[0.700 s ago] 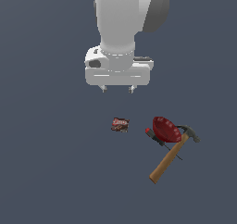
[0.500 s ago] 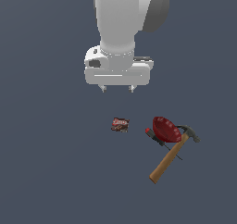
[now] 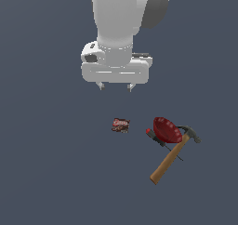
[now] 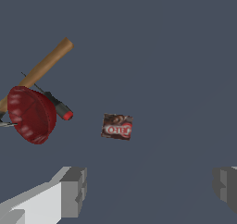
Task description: Pick up a designated object from a clutter of objects.
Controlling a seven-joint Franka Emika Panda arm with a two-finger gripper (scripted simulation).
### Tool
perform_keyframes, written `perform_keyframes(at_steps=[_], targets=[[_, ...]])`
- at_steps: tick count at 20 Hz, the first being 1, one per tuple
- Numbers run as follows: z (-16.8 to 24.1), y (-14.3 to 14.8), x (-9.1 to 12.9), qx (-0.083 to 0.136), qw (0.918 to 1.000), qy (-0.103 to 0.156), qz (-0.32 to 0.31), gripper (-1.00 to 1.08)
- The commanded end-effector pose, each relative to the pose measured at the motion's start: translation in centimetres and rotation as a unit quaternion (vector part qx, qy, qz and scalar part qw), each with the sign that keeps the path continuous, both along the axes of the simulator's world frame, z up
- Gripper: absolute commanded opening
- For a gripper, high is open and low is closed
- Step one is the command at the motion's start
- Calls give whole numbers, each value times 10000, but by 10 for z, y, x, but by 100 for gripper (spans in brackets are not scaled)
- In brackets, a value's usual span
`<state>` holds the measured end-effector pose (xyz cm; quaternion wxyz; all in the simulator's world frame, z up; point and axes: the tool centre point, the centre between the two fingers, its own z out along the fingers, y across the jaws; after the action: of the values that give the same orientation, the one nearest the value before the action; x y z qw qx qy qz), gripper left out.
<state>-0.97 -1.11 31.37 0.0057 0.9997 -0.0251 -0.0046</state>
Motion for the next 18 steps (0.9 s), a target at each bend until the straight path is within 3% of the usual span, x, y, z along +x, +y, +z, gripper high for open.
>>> perform_keyframes(at_steps=[1, 11, 18], targets=[[-1, 0, 0, -1, 10000, 5, 15, 100], [-20, 1, 4, -24, 9986, 9, 532, 100], [-49, 1, 7, -50, 9916, 20, 1291, 100]])
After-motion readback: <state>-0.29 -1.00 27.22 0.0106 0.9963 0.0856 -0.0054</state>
